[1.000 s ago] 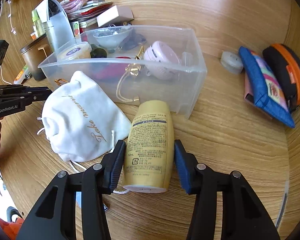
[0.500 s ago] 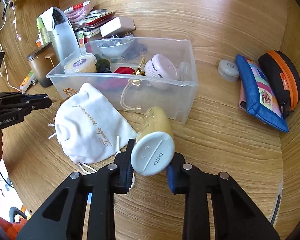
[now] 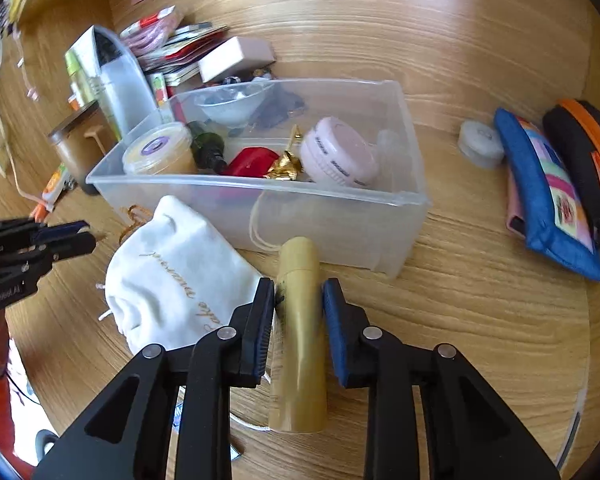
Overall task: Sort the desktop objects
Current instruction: 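Grasp the yellow sunscreen tube with the right tool and lift it, then carry the sunscreen tube over the clear box with the right tool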
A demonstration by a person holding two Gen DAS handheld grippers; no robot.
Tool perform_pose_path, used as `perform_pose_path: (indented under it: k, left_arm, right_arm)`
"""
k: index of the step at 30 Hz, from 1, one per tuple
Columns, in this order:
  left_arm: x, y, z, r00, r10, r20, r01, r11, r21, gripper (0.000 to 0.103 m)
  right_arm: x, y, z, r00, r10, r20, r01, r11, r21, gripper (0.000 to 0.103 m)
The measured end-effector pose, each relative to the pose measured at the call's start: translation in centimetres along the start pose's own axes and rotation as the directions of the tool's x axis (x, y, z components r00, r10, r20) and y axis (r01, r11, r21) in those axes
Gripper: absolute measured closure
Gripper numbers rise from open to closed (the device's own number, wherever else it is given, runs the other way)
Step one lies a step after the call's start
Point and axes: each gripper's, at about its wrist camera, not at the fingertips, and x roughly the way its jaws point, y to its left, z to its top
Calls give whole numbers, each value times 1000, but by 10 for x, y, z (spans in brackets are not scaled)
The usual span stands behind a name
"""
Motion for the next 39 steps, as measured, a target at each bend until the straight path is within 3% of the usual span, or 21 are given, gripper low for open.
perform_pose_path:
  k: [9, 15, 23, 39]
  left_arm:
    - [3, 6, 0, 1000, -12, 0, 12, 1000, -16, 86]
    - [2, 7, 0, 1000, -11, 6, 11, 1000, -15, 86]
    - [-14, 4, 8, 999, -13, 52, 14, 1000, -17, 86]
    - [-47, -20, 43, 988, -17, 156, 10, 999, 46, 86]
  right_arm:
    - [28, 9, -5, 994, -16, -111, 10, 998, -57, 79]
    - [25, 11, -7, 997, -33, -73, 30, 999, -44, 80]
    - [-12, 18, 3, 998, -56, 25, 58, 997, -57, 79]
    - [-72, 40, 42, 980, -43, 195, 65, 992, -109, 79]
